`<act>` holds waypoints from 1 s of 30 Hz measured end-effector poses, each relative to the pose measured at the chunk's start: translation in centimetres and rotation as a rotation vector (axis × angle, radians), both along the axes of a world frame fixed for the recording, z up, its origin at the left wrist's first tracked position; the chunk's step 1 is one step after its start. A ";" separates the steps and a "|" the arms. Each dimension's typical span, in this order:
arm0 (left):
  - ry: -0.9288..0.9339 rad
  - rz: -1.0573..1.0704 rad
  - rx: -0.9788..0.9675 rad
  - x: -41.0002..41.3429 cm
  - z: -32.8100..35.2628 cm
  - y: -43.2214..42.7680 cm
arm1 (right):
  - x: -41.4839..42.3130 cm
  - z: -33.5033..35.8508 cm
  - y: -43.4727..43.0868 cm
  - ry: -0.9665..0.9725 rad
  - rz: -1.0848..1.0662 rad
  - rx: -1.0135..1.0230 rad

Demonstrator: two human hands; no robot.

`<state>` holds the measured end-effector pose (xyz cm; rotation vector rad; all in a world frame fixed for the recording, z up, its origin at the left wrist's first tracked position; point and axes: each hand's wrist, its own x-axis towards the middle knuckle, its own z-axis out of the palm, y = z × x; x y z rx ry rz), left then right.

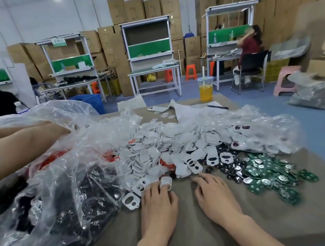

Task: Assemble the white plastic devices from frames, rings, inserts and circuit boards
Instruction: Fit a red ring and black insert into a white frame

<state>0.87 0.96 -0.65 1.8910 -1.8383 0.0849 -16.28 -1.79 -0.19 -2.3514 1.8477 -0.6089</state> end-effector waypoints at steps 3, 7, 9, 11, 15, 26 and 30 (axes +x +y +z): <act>-0.018 -0.009 -0.039 0.0 0.0 0.0 | -0.2 0.0 0.0 0.005 -0.005 -0.011; -0.011 -0.046 -0.061 -0.1 0.1 0.0 | -0.3 0.1 0.2 -0.016 -0.002 -0.031; 0.024 -0.088 -0.096 -0.2 0.3 0.2 | -0.2 0.2 0.3 -0.036 -0.010 -0.047; 0.067 -0.167 -0.125 -0.2 0.5 0.5 | -0.2 0.5 0.5 -0.065 0.003 -0.043; 0.062 -0.366 -0.115 -0.3 0.9 0.7 | -0.2 0.9 0.8 -0.218 0.068 0.006; 0.154 -0.405 -0.089 -0.1 0.3 0.5 | -1.3 0.8 0.3 -0.794 -0.008 0.063; 0.198 -0.379 -0.085 0.0 0.0 0.2 | -2.0 0.8 -0.1 -1.116 -0.167 0.045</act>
